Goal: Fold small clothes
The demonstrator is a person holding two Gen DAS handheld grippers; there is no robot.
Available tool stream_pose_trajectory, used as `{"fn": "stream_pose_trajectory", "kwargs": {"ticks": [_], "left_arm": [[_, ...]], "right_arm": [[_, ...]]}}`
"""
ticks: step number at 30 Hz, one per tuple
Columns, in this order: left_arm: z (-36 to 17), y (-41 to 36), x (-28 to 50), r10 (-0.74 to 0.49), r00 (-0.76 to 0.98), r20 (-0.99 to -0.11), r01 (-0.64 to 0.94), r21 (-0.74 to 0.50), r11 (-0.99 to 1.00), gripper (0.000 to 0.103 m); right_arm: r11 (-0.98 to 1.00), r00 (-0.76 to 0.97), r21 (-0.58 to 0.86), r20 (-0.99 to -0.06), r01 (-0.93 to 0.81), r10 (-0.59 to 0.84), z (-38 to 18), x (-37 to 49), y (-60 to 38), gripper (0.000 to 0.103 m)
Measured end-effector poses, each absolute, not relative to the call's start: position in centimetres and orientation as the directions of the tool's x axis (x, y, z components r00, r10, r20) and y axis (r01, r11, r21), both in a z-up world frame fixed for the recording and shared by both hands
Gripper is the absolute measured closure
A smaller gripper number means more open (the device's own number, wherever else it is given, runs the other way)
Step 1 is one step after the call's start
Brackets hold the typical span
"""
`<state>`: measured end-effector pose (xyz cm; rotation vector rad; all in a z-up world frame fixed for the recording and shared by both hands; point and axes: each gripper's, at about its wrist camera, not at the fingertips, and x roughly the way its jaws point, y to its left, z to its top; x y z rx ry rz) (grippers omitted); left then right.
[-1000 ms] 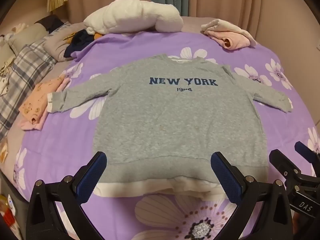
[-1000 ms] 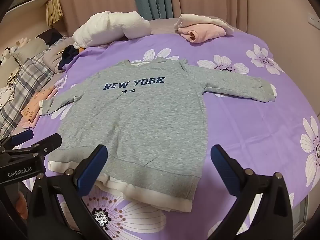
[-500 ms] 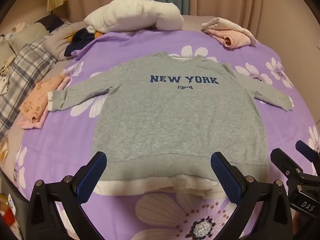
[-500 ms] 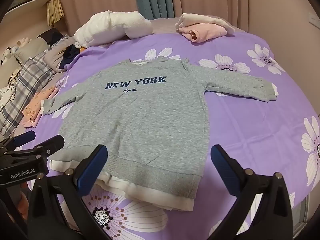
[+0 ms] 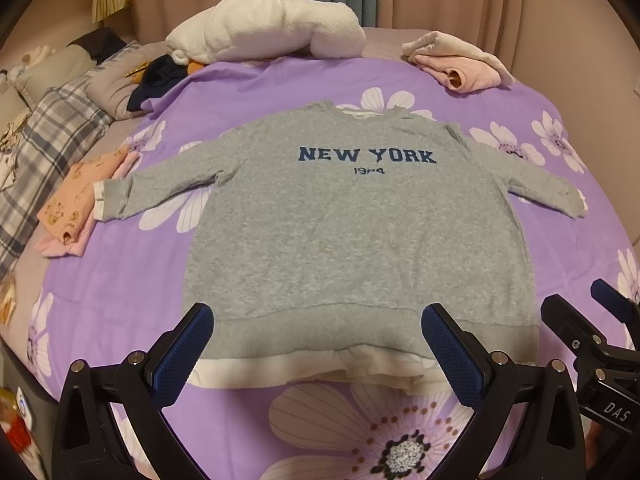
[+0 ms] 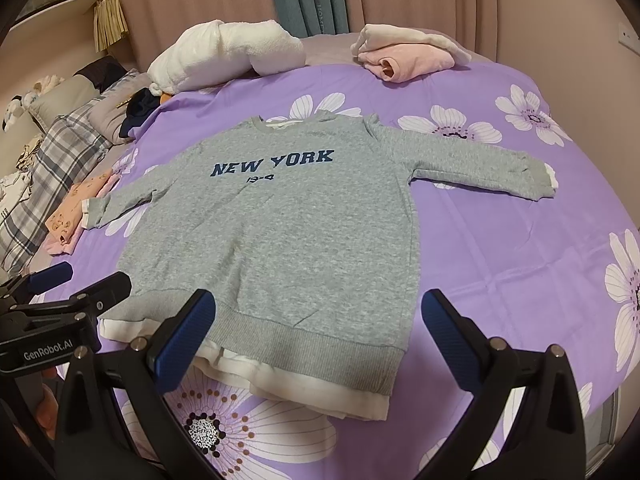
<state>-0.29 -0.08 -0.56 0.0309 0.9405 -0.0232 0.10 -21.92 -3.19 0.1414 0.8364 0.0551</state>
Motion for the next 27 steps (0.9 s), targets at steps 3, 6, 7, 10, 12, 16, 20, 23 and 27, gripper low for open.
{"fn": "stream_pose_trajectory", "kwargs": {"ticks": [3, 6, 7, 10, 12, 16, 20, 23, 27], "left_arm": [[-0.65, -0.09, -0.29, -0.005, 0.588, -0.809, 0.034, 0.018, 0.999, 0.0], [-0.65, -0.1, -0.31, -0.006, 0.589, -0.808, 0.035, 0.018, 0.999, 0.0], [-0.64, -0.12, -0.29, -0.005, 0.588, -0.809, 0.035, 0.019, 0.999, 0.0], [-0.62, -0.12, -0.27, -0.005, 0.588, -0.809, 0.034, 0.018, 0.999, 0.0], [-0.68, -0.1, -0.28, -0.007, 0.586, -0.81, 0.036, 0.018, 0.999, 0.0], [-0.68, -0.17, -0.29, -0.005, 0.582, -0.813, 0.039, 0.021, 0.999, 0.0], [-0.64, -0.2, -0.29, -0.004, 0.582, -0.813, 0.038, 0.022, 0.999, 0.0], [-0.65, -0.21, -0.29, -0.005, 0.582, -0.813, 0.039, 0.022, 0.999, 0.0], [-0.67, -0.27, -0.28, -0.005, 0.582, -0.813, 0.041, 0.023, 0.999, 0.0]], "right_arm": [[0.989, 0.669, 0.148, -0.735, 0.007, 0.105, -3.21, 0.05, -21.9, 0.0], [0.989, 0.668, 0.148, -0.736, 0.006, 0.106, -3.18, 0.07, -21.91, 0.0], [0.989, 0.668, 0.148, -0.736, 0.006, 0.106, -3.19, 0.06, -21.9, 0.0], [0.989, 0.668, 0.149, -0.737, 0.006, 0.107, -3.14, 0.12, -21.96, 0.0], [0.989, 0.668, 0.148, -0.737, 0.006, 0.106, -3.13, 0.14, -21.97, 0.0], [0.989, 0.668, 0.15, -0.737, 0.007, 0.107, -3.19, 0.06, -21.9, 0.0], [0.989, 0.667, 0.149, -0.737, 0.006, 0.107, -3.12, 0.15, -21.98, 0.0], [0.989, 0.667, 0.149, -0.738, 0.006, 0.107, -3.16, 0.11, -21.94, 0.0], [0.989, 0.668, 0.149, -0.737, 0.005, 0.107, -3.14, 0.12, -22.0, 0.0]]}}
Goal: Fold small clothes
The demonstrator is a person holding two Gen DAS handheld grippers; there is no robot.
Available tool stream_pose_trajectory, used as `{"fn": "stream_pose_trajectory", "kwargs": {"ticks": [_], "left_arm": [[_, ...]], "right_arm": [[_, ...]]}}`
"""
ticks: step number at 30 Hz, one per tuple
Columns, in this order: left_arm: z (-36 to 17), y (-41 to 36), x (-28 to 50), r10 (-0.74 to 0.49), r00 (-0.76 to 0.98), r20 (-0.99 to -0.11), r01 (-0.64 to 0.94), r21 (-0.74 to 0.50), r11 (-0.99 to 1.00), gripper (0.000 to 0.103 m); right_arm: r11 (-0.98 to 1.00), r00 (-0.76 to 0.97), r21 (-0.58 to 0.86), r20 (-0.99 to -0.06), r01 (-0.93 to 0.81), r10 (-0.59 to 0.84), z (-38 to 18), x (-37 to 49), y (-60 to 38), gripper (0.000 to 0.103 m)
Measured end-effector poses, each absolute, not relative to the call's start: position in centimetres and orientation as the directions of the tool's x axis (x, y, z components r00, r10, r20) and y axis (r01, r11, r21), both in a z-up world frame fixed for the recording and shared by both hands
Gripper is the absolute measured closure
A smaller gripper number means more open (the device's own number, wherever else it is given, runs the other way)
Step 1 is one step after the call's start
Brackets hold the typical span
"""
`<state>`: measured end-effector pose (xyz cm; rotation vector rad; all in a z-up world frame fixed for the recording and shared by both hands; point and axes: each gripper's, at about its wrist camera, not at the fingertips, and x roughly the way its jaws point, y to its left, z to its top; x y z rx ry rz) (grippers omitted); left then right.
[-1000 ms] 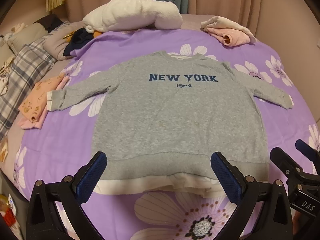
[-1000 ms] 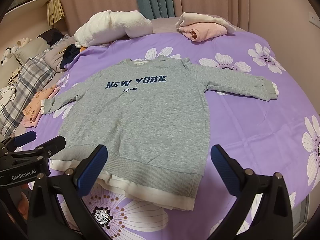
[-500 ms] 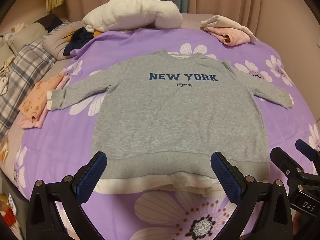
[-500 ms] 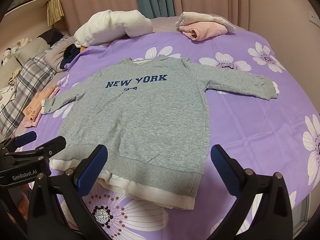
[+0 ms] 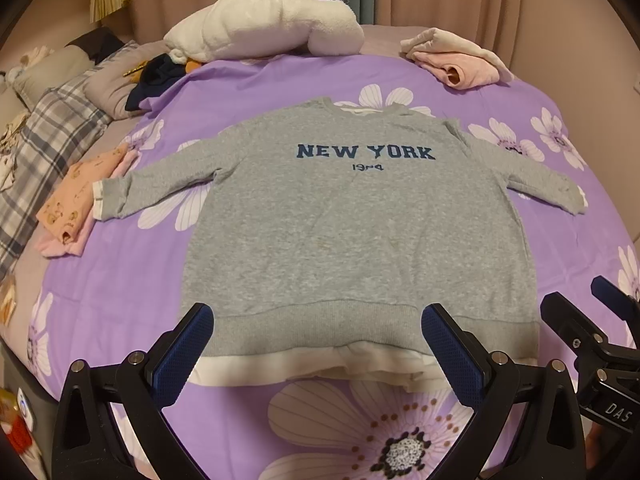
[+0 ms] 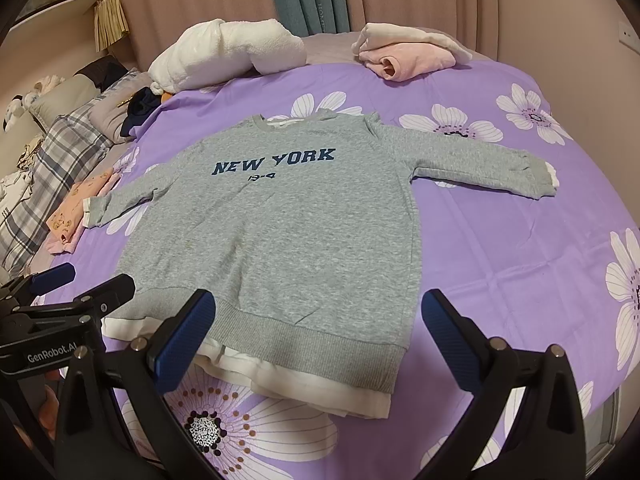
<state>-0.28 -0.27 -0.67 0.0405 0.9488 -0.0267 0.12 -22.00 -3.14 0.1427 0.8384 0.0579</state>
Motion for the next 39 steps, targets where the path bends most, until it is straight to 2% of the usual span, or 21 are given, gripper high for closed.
{"fn": "stream_pose_trajectory", "kwargs": {"ticks": [39], "left_arm": [[-0.75, -0.24, -0.27, -0.001, 0.585, -0.811, 0.039, 0.027, 0.999, 0.0]], "right_arm": [[0.987, 0.662, 0.162, -0.74, 0.003, 0.12, -3.51, -0.25, -21.51, 0.0]]}}
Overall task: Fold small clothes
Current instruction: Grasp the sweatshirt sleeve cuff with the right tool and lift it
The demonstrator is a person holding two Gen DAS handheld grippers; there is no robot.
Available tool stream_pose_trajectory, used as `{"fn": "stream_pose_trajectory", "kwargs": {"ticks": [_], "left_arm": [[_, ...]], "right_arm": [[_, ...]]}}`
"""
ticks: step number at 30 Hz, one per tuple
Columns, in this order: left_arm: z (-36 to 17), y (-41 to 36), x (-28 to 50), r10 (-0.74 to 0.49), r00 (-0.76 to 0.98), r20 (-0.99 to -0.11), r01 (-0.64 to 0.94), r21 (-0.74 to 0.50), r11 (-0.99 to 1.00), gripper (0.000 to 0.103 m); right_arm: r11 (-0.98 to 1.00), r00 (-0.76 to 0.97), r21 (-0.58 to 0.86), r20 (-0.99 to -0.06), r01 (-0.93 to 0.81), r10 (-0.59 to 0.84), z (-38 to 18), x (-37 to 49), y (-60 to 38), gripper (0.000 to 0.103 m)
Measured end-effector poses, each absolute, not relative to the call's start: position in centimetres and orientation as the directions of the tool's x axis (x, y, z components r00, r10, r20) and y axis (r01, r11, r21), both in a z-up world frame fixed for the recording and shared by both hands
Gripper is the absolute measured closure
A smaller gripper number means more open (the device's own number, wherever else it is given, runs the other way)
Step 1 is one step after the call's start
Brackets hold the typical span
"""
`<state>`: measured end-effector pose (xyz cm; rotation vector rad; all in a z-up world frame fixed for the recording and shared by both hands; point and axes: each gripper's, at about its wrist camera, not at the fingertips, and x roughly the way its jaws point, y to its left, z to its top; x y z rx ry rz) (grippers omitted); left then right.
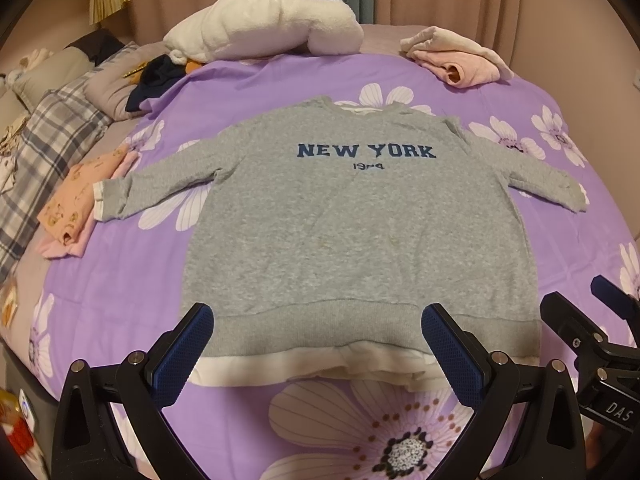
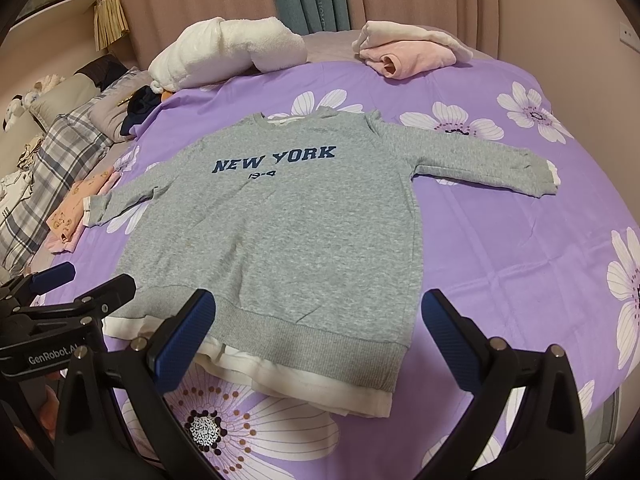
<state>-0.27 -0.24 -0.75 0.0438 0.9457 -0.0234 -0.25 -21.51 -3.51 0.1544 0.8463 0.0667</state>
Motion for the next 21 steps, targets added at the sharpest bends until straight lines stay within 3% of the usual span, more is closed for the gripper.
{"fn": "stream_pose_trajectory", "kwargs": {"ticks": [6, 10, 21], "left_arm": [[-2.4, 1.2, 0.8, -0.054, 0.542, -0.838, 0.003, -0.062, 0.998, 0.0], [-4.4, 2.5, 2.3, -0.16, 0.464, -0.871, -0.005, -0.183, 0.983, 0.0], [-6.6, 4.0, 7.2, -0.373, 0.413, -0.831, -0.08, -0.44, 0.894, 0.0]], "right_arm": [[0.92, 0.658, 0.39, -0.683, -0.04, 0.318, -4.3, 0.2, -23.8, 0.0], [0.833, 0.678, 0.553, -0.621, 0.024, 0.394, -5.4, 0.6, -28.3, 0.0], [0.672, 0.762, 0.661, -0.609, 0.333, 0.222, -10.2, 4.4, -42.3, 0.004]]}}
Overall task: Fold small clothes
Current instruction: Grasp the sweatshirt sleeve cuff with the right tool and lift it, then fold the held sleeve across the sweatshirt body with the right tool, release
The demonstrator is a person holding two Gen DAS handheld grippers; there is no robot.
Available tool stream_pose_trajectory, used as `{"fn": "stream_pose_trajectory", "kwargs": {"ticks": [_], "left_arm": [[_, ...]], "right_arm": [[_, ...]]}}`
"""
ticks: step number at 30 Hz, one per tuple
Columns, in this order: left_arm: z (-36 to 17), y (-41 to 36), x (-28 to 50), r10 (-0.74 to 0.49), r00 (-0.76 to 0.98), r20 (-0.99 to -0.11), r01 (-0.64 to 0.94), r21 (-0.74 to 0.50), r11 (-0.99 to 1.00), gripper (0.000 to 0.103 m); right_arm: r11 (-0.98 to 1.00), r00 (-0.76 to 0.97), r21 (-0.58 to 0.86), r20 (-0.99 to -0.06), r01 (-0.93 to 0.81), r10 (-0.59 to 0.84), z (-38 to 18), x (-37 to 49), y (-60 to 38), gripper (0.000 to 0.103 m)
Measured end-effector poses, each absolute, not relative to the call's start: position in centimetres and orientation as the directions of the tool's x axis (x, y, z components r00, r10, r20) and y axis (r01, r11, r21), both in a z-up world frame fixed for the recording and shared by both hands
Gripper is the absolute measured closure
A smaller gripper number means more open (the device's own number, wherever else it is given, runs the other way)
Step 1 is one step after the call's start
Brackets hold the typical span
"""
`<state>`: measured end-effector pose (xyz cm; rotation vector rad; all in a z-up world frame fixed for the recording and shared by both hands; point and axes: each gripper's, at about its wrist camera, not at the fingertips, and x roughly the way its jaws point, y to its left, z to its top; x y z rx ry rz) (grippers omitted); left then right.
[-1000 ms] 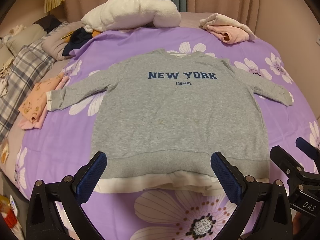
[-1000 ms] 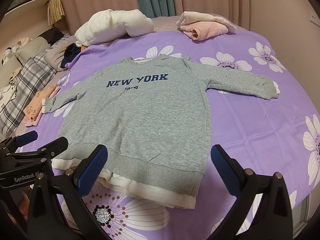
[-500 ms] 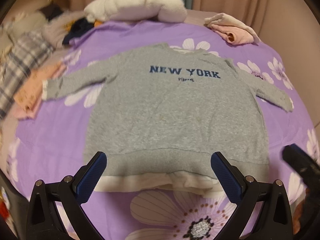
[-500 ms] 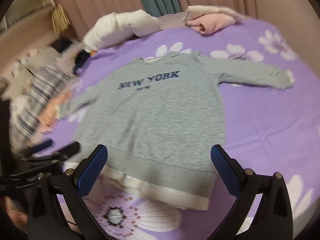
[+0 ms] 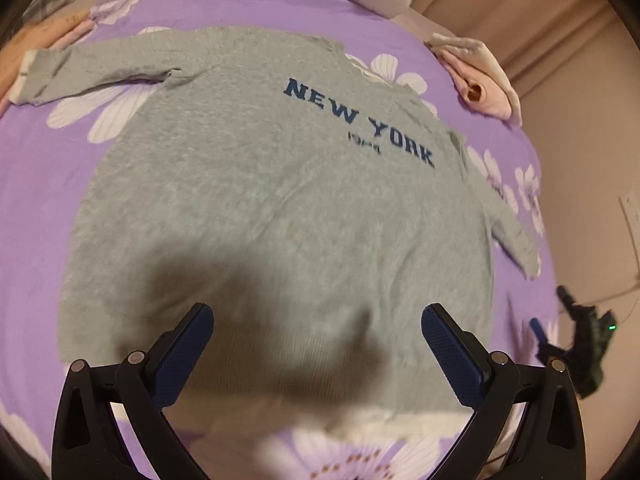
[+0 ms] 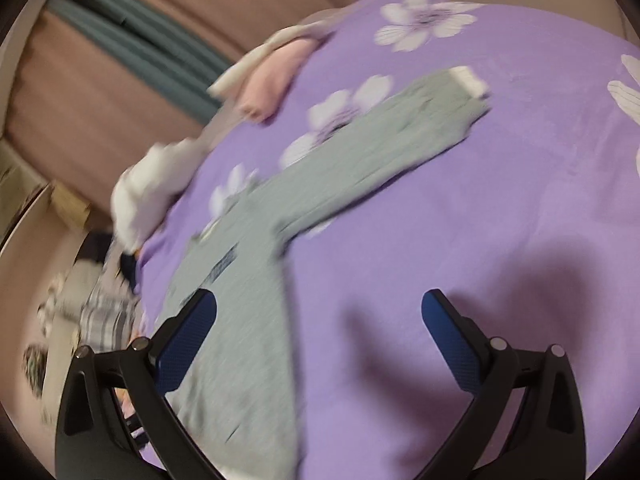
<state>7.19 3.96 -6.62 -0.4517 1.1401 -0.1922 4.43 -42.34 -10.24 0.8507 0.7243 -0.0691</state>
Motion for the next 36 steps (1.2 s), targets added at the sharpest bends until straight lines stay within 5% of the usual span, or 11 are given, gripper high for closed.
{"fn": "stream_pose_trajectory", "kwargs": {"ticks": [8, 11, 13, 17, 25, 30, 36], "left_arm": [[-6.5, 3.0, 12.3, -0.359, 0.426, -0.83, -0.077, -0.428, 0.9, 0.0], [-6.5, 3.0, 14.1, -0.382, 0.433, -0.817, -0.071, -0.453, 0.889, 0.0], [-6.3, 3.5, 15.0, -0.379, 0.447, -0.811, -0.083, -0.459, 0.885, 0.0], [-6.3, 5.6, 16.2, -0.353, 0.471, -0.808, -0.122, -0.456, 0.882, 0.0], [-6.5, 13.4, 15.7, -0.286, 0.521, -0.804, -0.264, -0.47, 0.842, 0.0], [-6.7, 18.1, 14.6, -0.248, 0.541, -0.804, -0.329, -0.473, 0.817, 0.0], [-7.5, 23.1, 13.4, -0.197, 0.542, -0.817, -0.416, -0.464, 0.782, 0.0]], "right_arm": [[0.521, 0.796, 0.747, -0.574, 0.414, 0.19, -13.4, 10.5, -49.3, 0.019], [0.439, 0.824, 0.785, -0.545, 0.437, 0.155, -13.9, 12.0, -51.3, 0.037], [0.384, 0.814, 0.795, -0.558, 0.47, 0.158, -14.6, 13.0, -52.3, 0.098], [0.566, 0.807, 0.694, -0.584, 0.444, 0.083, -10.7, 14.7, -49.9, 0.096], [0.971, 0.799, 0.203, -0.601, 0.122, 0.025, 2.7, 21.2, -31.9, 0.096], [0.987, 0.77, -0.149, -0.636, -0.059, -0.05, 1.3, 23.4, -19.2, 0.096], [0.845, 0.7, -0.466, -0.694, -0.262, -0.166, -7.4, 23.9, -8.3, 0.094]]}}
